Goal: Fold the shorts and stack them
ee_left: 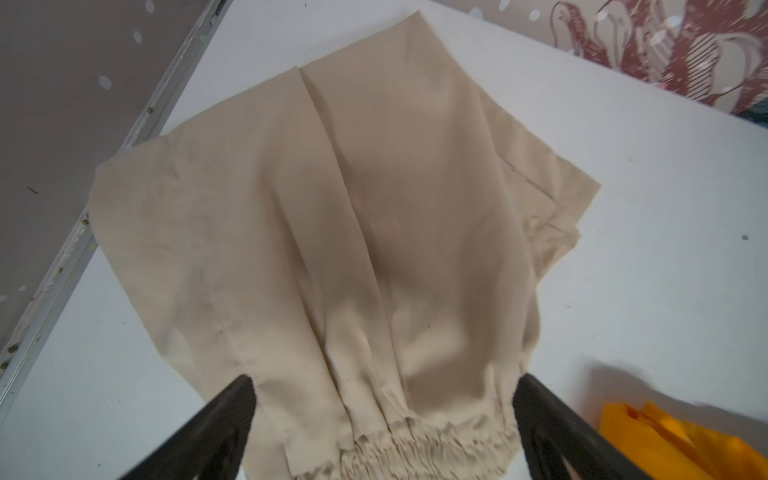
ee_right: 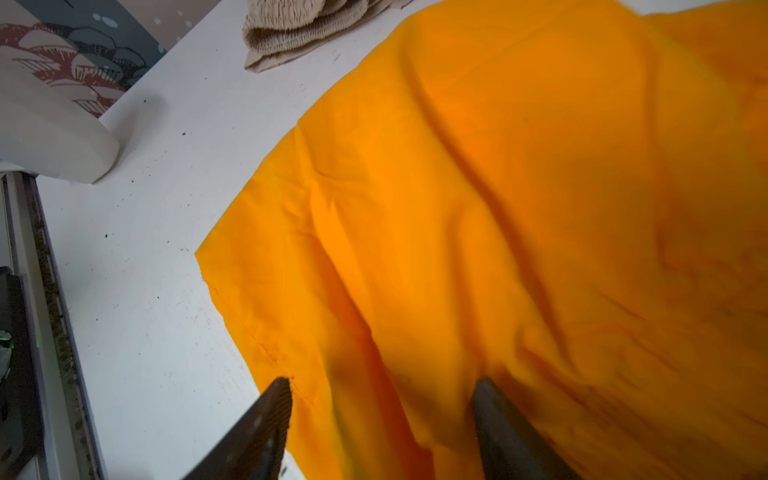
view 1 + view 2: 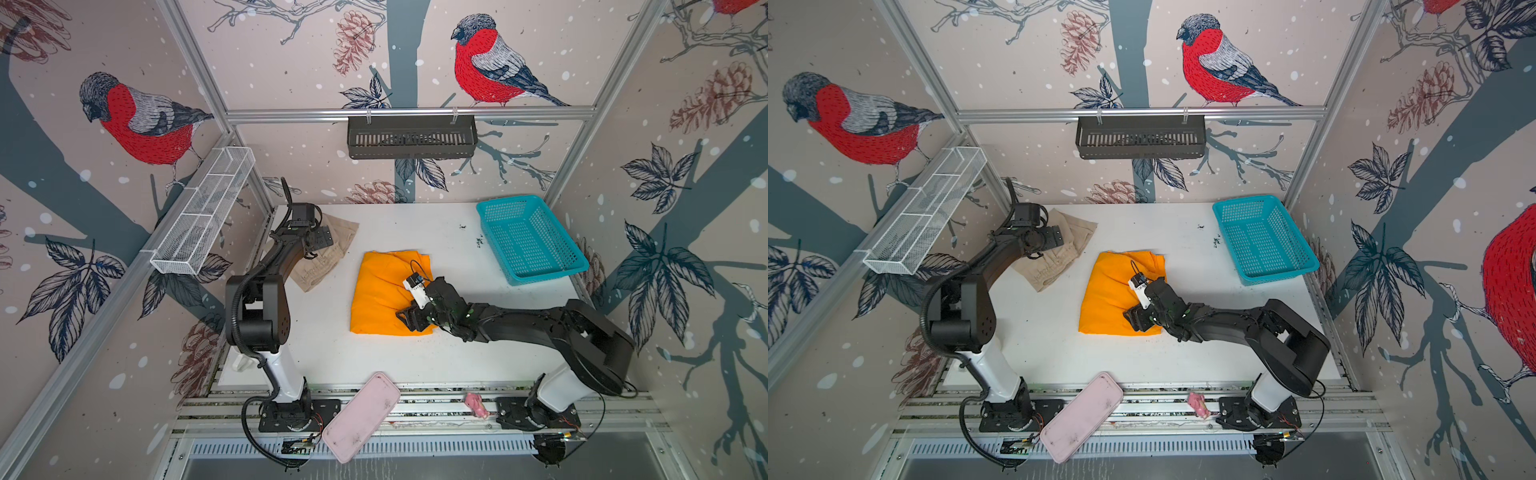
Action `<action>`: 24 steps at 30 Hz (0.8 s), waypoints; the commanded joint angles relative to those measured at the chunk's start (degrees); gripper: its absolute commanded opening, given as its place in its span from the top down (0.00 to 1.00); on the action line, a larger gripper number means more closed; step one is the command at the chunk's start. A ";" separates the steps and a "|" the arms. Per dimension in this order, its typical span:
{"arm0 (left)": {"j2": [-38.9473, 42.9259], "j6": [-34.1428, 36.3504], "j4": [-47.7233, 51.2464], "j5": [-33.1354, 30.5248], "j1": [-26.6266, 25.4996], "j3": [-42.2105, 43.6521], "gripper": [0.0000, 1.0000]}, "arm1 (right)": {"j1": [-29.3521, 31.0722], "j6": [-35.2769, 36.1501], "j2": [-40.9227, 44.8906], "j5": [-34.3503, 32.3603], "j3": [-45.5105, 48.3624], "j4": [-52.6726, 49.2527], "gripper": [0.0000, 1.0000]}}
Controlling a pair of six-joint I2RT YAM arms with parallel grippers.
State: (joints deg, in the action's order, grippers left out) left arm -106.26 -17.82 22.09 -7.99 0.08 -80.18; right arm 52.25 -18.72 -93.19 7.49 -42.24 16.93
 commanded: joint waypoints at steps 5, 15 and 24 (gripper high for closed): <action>-6.89 -0.65 -0.45 1.44 0.12 -0.35 0.03 | -3.43 -3.68 -2.32 -3.45 -0.29 -0.56 0.28; -6.09 -6.13 -8.72 18.34 0.24 9.89 0.03 | -12.35 -3.45 0.85 -2.51 4.00 -0.20 0.27; 5.36 -23.16 -27.64 31.97 -5.94 29.20 0.03 | -15.45 -0.97 5.89 4.31 4.64 -2.57 0.25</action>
State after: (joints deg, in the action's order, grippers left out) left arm -102.39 -32.03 -3.03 16.75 -3.64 -54.02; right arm 37.34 -20.97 -88.62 8.91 -37.45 15.68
